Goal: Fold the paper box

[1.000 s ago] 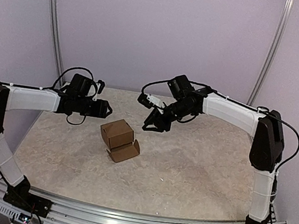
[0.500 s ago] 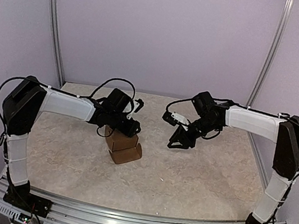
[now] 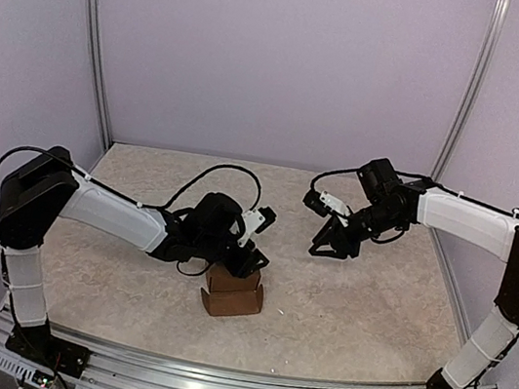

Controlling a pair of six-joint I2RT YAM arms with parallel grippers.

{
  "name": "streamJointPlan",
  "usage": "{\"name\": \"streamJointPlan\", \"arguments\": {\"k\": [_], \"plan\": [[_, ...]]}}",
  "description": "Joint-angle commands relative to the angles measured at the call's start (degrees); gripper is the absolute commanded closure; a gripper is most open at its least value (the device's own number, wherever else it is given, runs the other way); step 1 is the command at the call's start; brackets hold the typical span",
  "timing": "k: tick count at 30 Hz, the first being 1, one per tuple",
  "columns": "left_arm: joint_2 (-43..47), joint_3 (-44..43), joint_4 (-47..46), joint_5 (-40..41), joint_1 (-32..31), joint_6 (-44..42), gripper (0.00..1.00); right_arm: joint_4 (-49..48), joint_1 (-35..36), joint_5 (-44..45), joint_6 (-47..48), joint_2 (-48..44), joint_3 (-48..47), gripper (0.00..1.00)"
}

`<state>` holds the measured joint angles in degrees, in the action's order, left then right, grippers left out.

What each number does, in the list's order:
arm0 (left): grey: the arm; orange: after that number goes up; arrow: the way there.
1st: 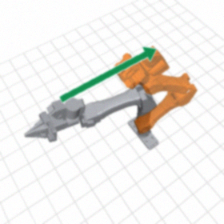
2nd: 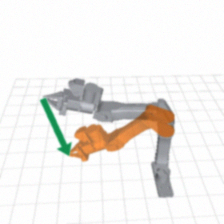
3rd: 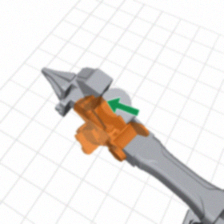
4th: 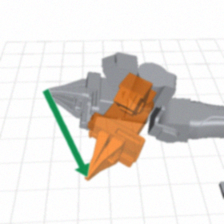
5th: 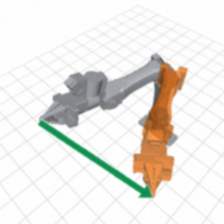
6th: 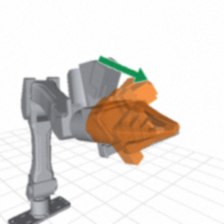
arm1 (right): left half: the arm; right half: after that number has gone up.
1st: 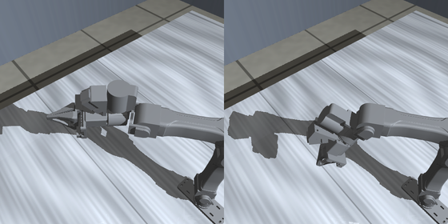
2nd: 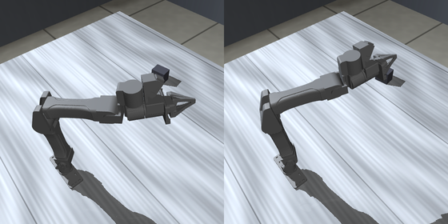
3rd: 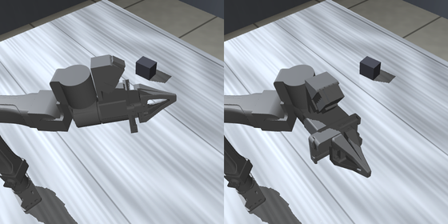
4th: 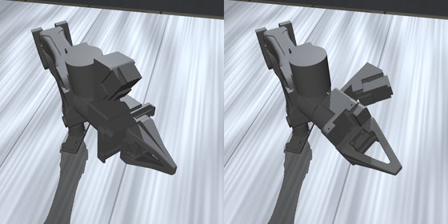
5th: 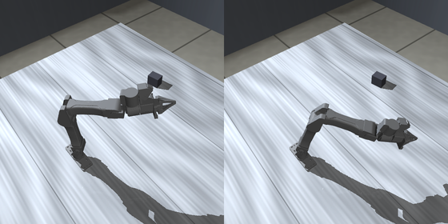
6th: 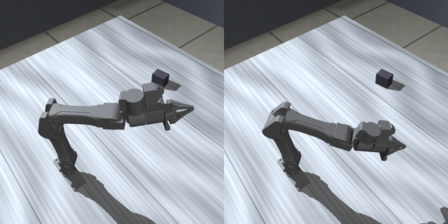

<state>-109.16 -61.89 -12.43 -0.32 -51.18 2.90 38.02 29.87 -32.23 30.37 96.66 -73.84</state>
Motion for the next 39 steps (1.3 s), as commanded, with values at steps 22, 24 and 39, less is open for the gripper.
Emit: {"name": "streamJointPlan", "arguments": {"k": [22, 24, 39], "plan": [[8.70, 5.26, 22.15, 4.18, -1.39, 16.80, 0.35, 3.05, -0.32, -2.47, 2.46, 3.62, -3.03, 0.57], [7.71, 5.12, 21.16, 4.08, -2.43, 15.83, 0.35, 3.33, -0.20, -2.98, 2.66, 3.40, -2.75, 0.57], [6.28, 12.52, -4.04, 0.67, -11.08, -1.67, 0.39, 4.27, 0.58, -2.52, 1.64, 1.34, 0.11, 0.48]]}}
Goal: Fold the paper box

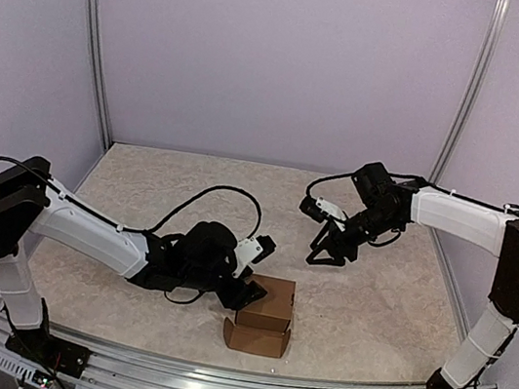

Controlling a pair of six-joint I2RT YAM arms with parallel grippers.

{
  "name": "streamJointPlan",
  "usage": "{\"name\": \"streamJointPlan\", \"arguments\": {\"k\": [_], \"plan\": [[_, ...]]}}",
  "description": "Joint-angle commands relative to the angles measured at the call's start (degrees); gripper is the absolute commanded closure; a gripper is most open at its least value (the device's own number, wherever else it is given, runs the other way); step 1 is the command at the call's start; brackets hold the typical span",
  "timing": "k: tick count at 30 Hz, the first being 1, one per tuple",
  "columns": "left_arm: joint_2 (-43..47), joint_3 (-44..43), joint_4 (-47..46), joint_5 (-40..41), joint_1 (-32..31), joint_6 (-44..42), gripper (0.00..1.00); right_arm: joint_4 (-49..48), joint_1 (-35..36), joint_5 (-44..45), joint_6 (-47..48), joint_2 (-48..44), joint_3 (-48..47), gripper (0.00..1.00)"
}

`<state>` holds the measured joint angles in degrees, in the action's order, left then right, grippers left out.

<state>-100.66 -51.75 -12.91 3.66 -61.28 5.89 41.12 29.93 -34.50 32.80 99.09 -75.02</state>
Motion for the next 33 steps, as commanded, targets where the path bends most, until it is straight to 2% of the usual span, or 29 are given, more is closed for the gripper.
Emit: {"name": "streamJointPlan", "arguments": {"k": [1, 3, 5, 11, 14, 17, 19, 20, 22, 24, 26, 28, 33], "plan": [[-2.61, 2.54, -4.35, -3.31, -1.10, -5.50, 0.39, 0.92, 0.67, -0.08, -1.33, -0.78, 1.49, 0.45], [-3.27, 2.74, -6.29, -3.31, -1.27, -7.51, 0.39, 0.97, 1.74, 0.48, -1.56, 0.18, 1.68, 0.34], [-3.25, 2.51, -7.57, -3.31, -1.22, -9.88, 0.39, 1.79, 3.02, 0.65, -0.91, 1.48, 0.84, 0.28], [-0.11, 1.27, -9.21, -3.31, -0.39, -18.51, 0.38, 3.96, 4.27, -1.93, -1.11, 6.90, -4.66, 0.26], [2.07, 0.18, -5.64, -0.89, -0.57, -17.74, 0.39, 5.32, 5.05, -2.64, -1.07, 9.11, -6.14, 0.24], [7.26, 0.96, -0.42, 7.77, -2.56, -9.22, 0.36, 6.26, 7.54, 0.63, -0.92, 10.58, -6.44, 0.23], [10.10, 0.29, 8.53, 15.46, -4.25, 3.96, 0.35, 6.10, 8.79, 2.08, -1.65, 11.53, -6.18, 0.23], [11.60, -0.09, 14.11, 16.77, -4.82, 11.37, 0.34, 5.82, 9.09, 2.10, -2.12, 12.22, -5.92, 0.23], [13.47, 1.05, 22.43, 13.18, -5.65, 25.22, 0.34, 5.37, 9.37, 2.05, -3.15, 13.26, -5.47, 0.24], [15.53, 4.01, 23.37, 11.10, -7.64, 33.18, 0.33, 4.63, 9.57, 2.31, -4.08, 13.71, -4.36, 0.24], [16.70, 7.23, 20.80, 7.44, -9.00, 38.01, 0.33, 3.47, 9.53, 2.99, -5.14, 13.70, -2.86, 0.27], [16.45, 8.40, 20.17, 8.05, -10.58, 39.79, 0.33, 1.98, 9.53, 4.16, -6.97, 13.57, -1.33, 0.29], [9.98, 4.86, 21.52, 7.27, -11.54, 37.48, 0.36, -0.13, 9.54, 6.09, -10.04, 10.56, 1.66, 0.32]]}}
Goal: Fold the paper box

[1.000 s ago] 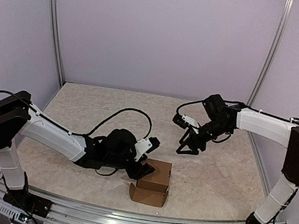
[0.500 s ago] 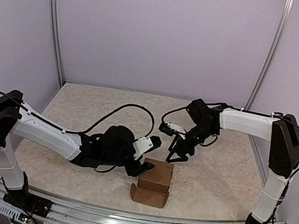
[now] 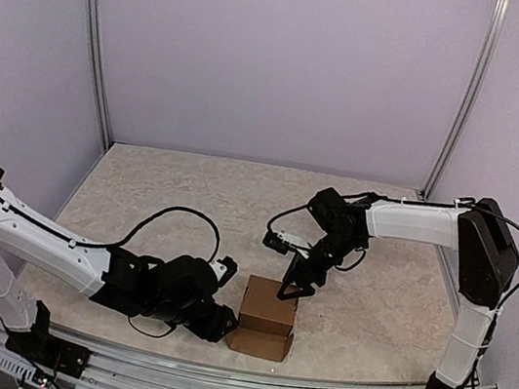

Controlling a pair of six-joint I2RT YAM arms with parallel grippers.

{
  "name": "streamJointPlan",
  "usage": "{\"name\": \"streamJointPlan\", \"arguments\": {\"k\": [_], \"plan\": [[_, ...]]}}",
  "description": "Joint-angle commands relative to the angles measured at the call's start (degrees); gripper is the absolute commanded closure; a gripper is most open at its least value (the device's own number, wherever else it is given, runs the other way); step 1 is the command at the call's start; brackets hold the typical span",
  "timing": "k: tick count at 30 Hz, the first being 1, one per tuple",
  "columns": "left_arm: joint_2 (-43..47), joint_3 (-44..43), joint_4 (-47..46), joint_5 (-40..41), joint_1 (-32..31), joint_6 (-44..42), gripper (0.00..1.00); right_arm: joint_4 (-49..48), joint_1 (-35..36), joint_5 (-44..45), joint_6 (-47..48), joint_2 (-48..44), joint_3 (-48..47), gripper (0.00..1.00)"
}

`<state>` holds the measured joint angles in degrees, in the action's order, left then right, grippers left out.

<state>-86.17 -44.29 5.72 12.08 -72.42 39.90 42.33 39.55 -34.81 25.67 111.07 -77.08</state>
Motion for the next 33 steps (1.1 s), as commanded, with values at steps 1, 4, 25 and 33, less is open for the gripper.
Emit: {"name": "streamJointPlan", "arguments": {"k": [1, 4, 25, 33], "plan": [[-5.85, -3.81, 3.37, -1.03, -0.70, 2.68, 0.36, -1.74, -0.09, 7.06, -3.68, -2.55, 4.34, 0.32], [-9.83, -6.56, 4.31, -0.72, -1.05, 0.70, 0.39, -3.41, -0.09, 9.10, -6.13, -5.79, 6.32, 0.33], [-19.23, -13.01, -7.94, -9.59, 11.65, -33.35, 0.44, -0.77, -4.18, 4.63, -3.35, -11.42, 7.59, 0.30], [-19.06, -15.86, -11.12, -16.01, 17.19, -43.89, 0.43, -1.10, -7.12, 11.73, 4.31, -21.91, 9.26, 0.23]]}}
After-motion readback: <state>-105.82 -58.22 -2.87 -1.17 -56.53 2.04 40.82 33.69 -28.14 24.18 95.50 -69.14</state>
